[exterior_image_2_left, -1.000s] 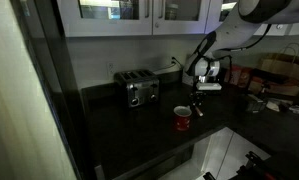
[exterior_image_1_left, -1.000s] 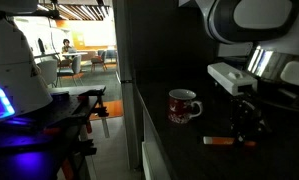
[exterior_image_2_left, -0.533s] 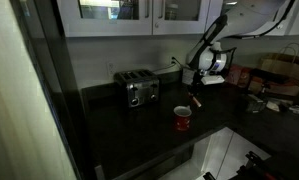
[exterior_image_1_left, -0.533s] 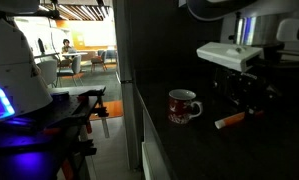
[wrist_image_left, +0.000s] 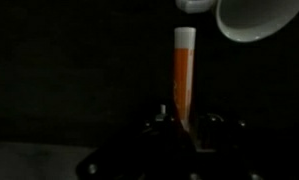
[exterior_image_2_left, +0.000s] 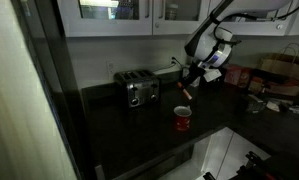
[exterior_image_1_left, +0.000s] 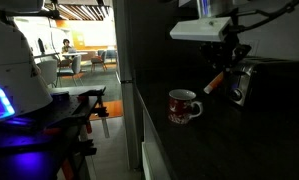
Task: Put the orange marker in the red mug
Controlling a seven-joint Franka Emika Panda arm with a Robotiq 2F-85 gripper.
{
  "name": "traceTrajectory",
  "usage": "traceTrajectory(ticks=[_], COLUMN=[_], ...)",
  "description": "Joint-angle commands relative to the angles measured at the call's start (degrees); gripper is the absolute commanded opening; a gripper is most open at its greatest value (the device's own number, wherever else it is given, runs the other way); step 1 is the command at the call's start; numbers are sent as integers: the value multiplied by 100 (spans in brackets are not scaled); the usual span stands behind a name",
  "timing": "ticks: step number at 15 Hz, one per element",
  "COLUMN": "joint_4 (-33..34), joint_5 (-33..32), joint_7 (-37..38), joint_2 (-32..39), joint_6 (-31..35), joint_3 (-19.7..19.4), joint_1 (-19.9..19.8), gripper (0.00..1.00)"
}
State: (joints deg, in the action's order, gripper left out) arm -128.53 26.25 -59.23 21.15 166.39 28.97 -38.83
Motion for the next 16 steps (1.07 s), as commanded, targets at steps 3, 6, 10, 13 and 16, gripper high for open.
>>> traceTrajectory(ticks=[3,6,10,13,16], joint_4=[-22,-78,-215,-161,-5], joint_5=[2019,2558,2360,2452,2623], joint_7=[-3082,-4319,-4667,-4812,-4936], joint_2=[267,658,593,511,462], joint_6=[-107,-667,-2075,-2510,-2654], joint_3=[2411,3085,2111,1227,512], joint_1=[-2002,-2793,-2380,-1698,-962], gripper=[5,5,5,5,5])
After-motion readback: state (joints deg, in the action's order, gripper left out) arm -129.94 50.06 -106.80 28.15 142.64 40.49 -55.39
